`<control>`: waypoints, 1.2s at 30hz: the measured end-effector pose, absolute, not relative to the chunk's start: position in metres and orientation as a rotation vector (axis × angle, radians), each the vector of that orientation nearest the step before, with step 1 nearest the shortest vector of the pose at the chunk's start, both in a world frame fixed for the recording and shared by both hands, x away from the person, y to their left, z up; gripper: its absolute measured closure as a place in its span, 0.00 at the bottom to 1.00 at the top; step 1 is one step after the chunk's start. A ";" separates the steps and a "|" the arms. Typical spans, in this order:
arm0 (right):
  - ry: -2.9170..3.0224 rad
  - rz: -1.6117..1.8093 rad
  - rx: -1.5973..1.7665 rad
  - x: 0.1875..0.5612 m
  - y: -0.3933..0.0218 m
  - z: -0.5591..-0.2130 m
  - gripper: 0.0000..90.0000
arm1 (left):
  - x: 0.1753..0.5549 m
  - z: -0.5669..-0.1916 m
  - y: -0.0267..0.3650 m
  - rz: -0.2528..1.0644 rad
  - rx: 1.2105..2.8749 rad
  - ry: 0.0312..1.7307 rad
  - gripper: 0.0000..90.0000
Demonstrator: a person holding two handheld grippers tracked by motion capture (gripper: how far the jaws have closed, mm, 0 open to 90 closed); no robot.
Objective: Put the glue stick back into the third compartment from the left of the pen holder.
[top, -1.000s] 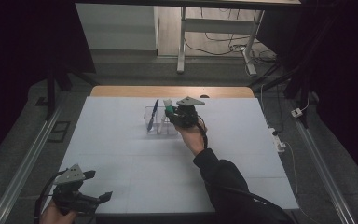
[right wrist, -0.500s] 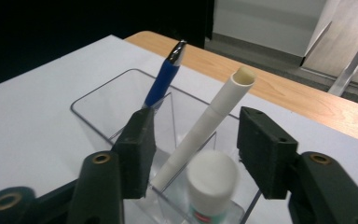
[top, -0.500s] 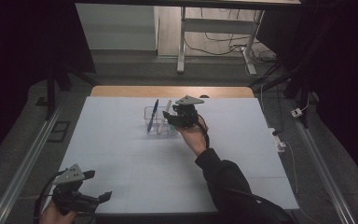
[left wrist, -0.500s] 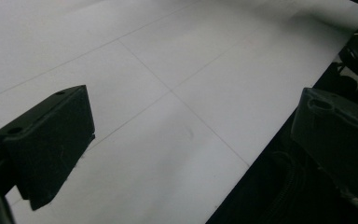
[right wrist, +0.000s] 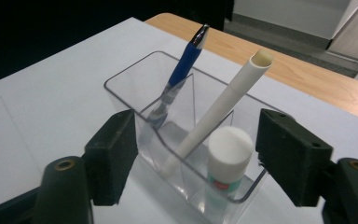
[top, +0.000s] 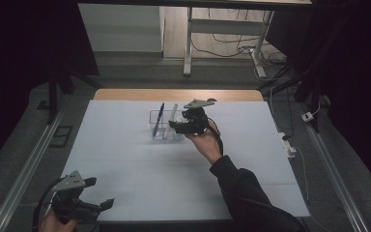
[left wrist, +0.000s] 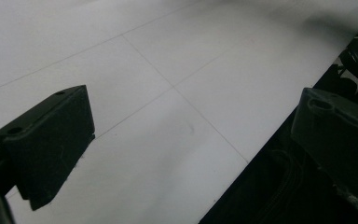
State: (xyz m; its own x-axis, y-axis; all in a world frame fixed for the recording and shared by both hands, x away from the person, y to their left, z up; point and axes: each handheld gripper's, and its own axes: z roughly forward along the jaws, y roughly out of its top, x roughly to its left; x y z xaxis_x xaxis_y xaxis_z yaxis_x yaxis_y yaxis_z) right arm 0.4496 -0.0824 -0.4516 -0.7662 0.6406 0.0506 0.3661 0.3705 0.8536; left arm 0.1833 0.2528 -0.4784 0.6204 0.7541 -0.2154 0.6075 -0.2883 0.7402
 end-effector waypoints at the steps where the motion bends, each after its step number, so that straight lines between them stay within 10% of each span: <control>1: 2.354 1.340 0.884 0.449 -0.083 -0.451 0.30 | 0.183 -0.478 0.253 0.221 2.004 1.073 0.00; 36: 2.542 1.285 0.788 0.400 -0.111 -0.443 0.01 | 0.180 -0.478 0.253 0.239 2.012 1.098 0.00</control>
State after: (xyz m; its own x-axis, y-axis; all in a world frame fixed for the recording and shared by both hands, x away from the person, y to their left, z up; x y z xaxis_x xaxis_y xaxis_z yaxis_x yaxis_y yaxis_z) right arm 0.3995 -0.1111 -0.4429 -0.8418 0.5351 0.0705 0.3739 0.4841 0.7911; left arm 0.1799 0.2533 -0.4779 0.6028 0.7717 -0.2026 0.6175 -0.2904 0.7310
